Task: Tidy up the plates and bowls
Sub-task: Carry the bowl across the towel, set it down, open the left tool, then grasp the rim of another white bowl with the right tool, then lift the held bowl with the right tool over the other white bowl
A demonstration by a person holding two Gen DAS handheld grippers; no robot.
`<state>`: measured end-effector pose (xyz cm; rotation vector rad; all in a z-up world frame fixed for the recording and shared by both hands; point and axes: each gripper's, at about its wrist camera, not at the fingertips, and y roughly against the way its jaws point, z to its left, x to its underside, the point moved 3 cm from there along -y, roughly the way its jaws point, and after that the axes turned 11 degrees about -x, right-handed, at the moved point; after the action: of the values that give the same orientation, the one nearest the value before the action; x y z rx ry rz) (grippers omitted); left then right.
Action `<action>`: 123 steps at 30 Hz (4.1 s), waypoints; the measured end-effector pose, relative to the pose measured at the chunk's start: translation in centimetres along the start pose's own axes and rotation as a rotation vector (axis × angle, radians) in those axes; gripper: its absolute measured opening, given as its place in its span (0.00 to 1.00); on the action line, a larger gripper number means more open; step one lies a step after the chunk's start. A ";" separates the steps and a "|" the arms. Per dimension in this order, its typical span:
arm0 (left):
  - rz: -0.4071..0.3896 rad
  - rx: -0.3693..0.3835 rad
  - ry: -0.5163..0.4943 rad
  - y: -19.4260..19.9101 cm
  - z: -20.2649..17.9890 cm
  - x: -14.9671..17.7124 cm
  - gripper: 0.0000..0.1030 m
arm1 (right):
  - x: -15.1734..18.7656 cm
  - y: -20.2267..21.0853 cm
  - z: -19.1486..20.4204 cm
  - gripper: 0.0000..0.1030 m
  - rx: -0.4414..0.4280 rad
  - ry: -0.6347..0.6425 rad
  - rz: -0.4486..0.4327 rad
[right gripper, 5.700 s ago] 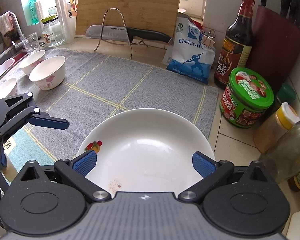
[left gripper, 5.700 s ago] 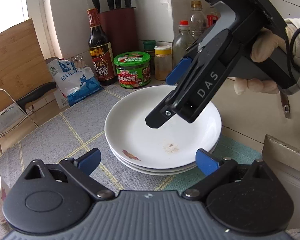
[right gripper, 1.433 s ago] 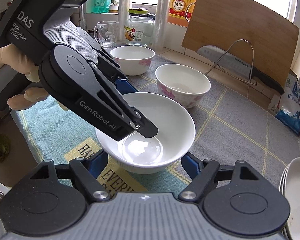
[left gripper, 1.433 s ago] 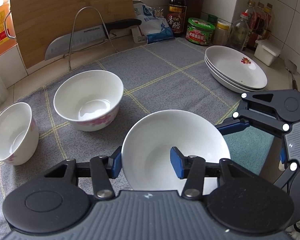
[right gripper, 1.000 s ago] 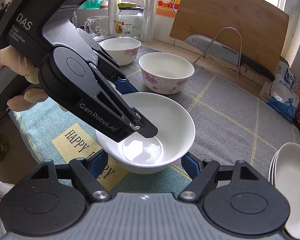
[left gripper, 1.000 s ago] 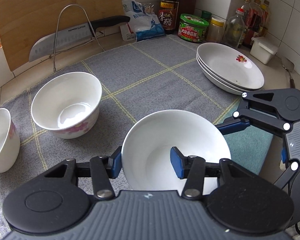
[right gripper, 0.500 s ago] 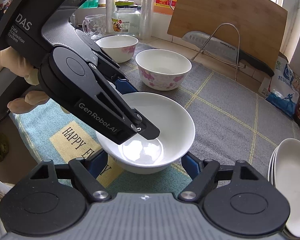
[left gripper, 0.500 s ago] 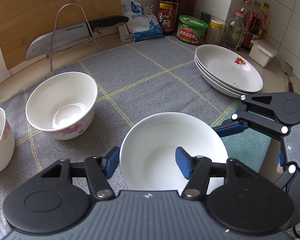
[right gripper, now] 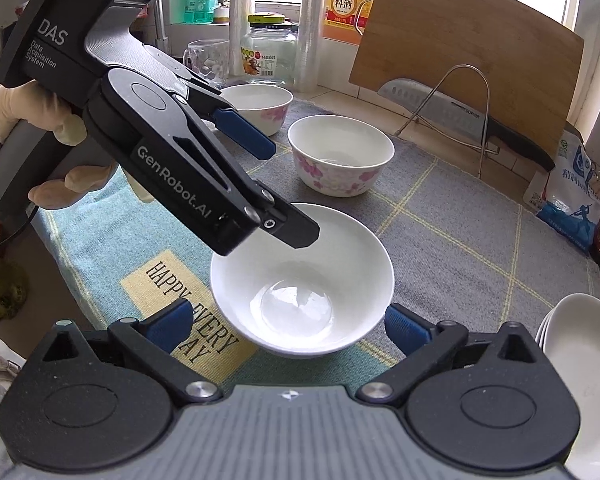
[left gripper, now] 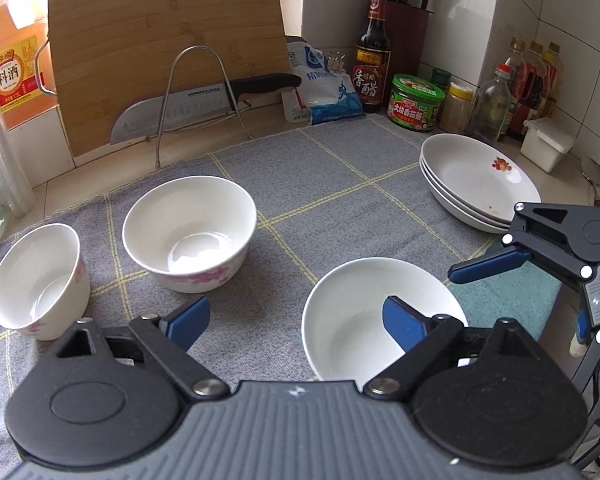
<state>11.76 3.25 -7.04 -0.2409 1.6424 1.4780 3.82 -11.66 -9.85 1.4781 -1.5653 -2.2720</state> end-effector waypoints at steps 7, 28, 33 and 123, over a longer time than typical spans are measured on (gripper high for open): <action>-0.013 -0.054 0.063 0.6 2.2 0.4 0.91 | -1.3 1.2 -1.0 1.00 0.029 0.017 -0.023; -0.051 -0.170 0.087 -2.9 5.5 -0.2 0.91 | -8.7 -1.6 -5.6 1.00 0.064 0.129 -0.001; -0.050 -0.189 0.075 -4.4 5.7 -0.3 0.91 | -9.9 -2.9 -7.2 1.00 0.024 0.098 -0.007; -0.145 -0.123 -0.057 2.7 0.0 -0.2 0.87 | -13.2 -3.3 -6.0 0.87 -0.279 0.051 0.050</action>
<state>10.11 3.88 -4.99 -0.3749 1.4600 1.4633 16.78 -7.97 -3.57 1.3948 -1.1972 -2.2900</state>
